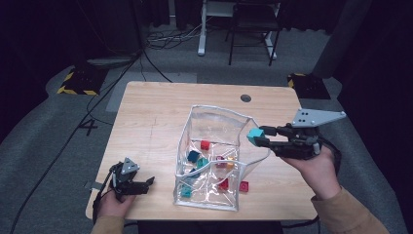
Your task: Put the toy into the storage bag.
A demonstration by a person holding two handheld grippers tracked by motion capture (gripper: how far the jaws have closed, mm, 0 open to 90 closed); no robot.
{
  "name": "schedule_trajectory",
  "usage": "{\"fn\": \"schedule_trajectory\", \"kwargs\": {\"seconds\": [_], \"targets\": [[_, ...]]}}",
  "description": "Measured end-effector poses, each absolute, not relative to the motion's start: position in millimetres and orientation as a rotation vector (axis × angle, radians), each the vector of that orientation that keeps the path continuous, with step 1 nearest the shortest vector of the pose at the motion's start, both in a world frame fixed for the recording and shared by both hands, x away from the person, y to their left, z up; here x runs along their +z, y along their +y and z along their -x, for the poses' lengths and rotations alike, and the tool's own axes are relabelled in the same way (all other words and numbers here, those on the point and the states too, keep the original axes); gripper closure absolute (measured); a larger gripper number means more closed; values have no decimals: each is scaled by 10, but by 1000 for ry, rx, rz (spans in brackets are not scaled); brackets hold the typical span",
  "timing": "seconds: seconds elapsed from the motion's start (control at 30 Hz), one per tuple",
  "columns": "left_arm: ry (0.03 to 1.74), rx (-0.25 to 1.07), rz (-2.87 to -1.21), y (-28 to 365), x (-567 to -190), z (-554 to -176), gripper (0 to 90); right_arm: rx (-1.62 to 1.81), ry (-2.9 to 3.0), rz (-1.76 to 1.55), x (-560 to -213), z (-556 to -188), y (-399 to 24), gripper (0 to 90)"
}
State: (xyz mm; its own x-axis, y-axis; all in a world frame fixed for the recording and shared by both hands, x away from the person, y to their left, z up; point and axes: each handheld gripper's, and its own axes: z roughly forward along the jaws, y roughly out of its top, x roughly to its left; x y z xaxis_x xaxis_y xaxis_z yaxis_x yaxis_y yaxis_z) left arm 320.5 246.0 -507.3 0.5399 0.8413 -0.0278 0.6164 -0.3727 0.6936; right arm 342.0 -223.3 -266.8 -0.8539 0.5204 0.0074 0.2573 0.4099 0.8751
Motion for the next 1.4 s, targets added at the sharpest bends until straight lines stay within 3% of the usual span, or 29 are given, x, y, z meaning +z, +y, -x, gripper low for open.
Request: {"fn": "schedule_trajectory", "kwargs": {"seconds": [0.8, 1.13, 1.23, 1.4], "targets": [[1171, 435, -2116, 2461, -5074, -3200, 164, 1283, 2573, -697, -2929, -4078, -1543, 588], [1171, 435, -2116, 2461, -5074, -3200, 164, 1181, 2666, -689, -3090, -4159, -1312, 584], [1170, 435, -2118, 2463, -5073, -3200, 164, 1207, 2663, -681, -3107, -4141, -1286, 478], [1170, 435, -2118, 2462, -5073, -3200, 164, 1262, 2613, -675, -3043, -4059, -1389, 427]]}}
